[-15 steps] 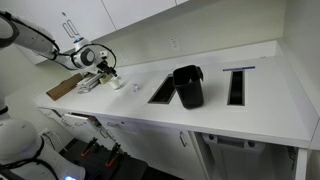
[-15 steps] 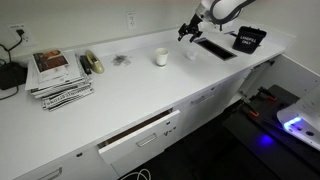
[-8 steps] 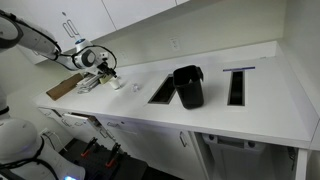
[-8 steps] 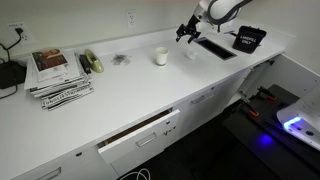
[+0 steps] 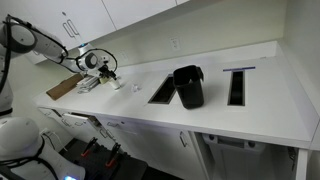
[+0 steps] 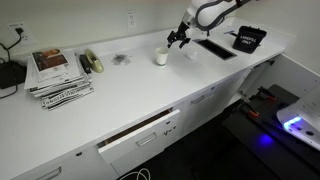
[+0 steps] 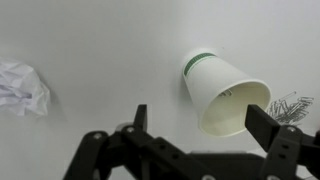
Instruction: Pour the contents in the cup onto the counter top
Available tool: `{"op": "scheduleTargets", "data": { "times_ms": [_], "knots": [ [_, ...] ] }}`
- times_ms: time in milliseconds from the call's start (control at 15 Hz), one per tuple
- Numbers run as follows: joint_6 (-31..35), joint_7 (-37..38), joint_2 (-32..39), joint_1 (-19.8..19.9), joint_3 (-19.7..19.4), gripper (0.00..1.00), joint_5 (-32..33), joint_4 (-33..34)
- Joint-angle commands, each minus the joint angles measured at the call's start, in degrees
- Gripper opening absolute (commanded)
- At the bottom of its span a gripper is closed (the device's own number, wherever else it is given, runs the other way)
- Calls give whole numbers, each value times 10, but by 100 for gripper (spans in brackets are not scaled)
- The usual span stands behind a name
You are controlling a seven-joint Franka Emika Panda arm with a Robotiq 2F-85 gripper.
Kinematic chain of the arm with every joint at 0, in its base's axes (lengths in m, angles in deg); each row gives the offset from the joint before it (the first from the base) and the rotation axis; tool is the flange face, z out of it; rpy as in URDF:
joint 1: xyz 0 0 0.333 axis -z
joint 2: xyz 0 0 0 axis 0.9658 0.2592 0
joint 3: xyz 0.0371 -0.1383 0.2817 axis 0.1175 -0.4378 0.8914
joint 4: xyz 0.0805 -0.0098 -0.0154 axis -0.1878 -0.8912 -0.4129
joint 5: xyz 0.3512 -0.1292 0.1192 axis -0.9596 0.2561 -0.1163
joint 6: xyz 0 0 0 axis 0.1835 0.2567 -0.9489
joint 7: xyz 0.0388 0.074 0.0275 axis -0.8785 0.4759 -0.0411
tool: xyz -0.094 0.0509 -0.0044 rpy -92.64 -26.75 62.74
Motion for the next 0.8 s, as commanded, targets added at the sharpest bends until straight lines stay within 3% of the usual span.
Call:
{"op": "scheduleTargets", "data": {
  "times_ms": [0,667,733],
  "knots": [
    [-30,32,37,-40,-43,100,39,61],
    [-66,37,99,-62,-69,100,53,134],
    [-67,37,103,-62,-69,75,52,138]
  ]
}}
